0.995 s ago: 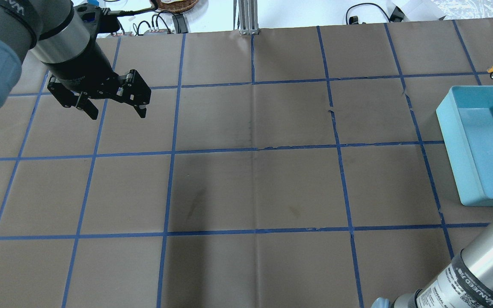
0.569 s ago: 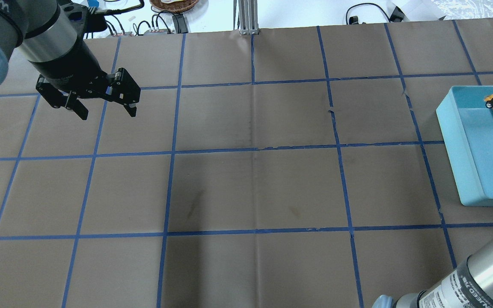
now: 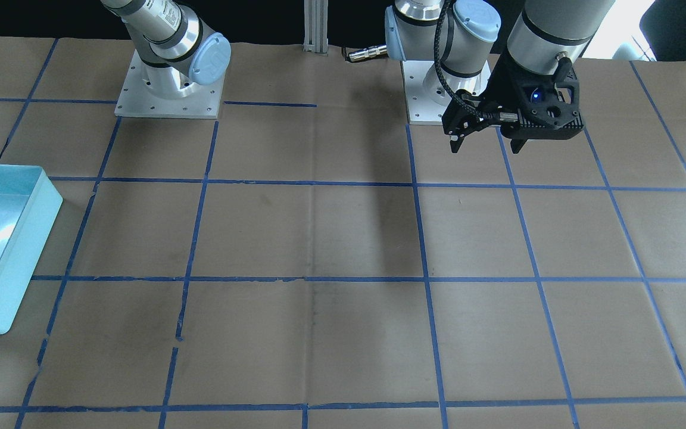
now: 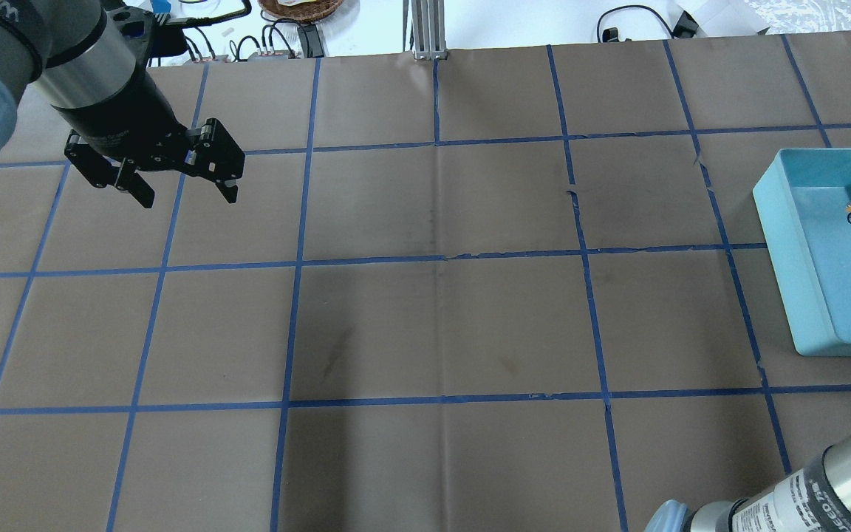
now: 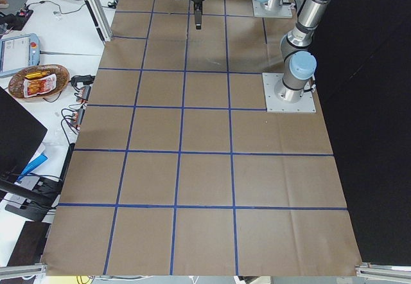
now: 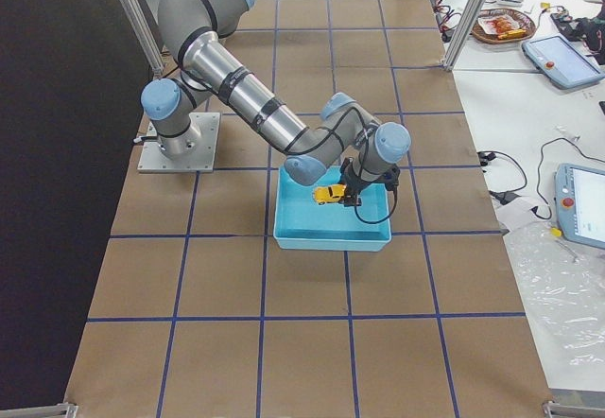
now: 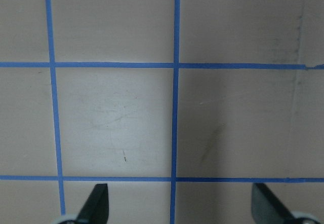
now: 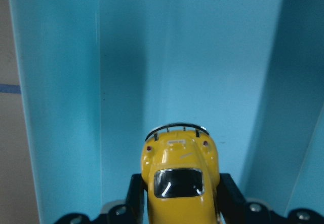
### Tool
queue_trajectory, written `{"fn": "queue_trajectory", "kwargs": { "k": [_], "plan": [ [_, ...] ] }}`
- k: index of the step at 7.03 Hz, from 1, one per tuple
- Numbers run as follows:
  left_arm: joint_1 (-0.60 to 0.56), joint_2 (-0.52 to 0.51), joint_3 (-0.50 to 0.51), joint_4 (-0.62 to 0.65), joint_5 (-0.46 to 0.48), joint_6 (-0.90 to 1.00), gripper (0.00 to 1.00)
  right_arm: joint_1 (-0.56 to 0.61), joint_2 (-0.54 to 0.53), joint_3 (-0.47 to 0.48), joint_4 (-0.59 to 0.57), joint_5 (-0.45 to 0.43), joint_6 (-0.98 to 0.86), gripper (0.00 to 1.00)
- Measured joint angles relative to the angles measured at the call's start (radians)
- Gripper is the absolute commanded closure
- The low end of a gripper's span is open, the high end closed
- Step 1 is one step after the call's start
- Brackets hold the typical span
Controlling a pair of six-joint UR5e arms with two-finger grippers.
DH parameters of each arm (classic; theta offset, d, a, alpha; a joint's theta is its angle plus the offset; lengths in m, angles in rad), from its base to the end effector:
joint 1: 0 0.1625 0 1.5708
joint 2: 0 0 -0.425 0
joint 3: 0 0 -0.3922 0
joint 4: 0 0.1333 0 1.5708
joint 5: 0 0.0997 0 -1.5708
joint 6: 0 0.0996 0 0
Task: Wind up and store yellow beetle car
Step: 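Lower the car into the blue bin and open the right gripper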
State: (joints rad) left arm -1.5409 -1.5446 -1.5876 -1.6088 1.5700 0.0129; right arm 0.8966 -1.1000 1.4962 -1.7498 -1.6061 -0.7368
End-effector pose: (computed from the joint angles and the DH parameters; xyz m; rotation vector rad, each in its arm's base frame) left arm -0.1190 -0.4816 0.4886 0.0267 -3.1398 -0.0449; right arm -0.2922 -0.5736 0.2712 -0.1001 3.0126 0.2847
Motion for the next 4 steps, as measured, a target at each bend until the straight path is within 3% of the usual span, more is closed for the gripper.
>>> {"fn": "queue_trajectory", "kwargs": {
  "k": [4],
  "plan": [
    [-0.003,0.0,0.001,0.001,-0.003,0.0,0.0,-0.001,-0.004,0.144,-0.259,0.013,-0.03,0.94]
  ]
}}
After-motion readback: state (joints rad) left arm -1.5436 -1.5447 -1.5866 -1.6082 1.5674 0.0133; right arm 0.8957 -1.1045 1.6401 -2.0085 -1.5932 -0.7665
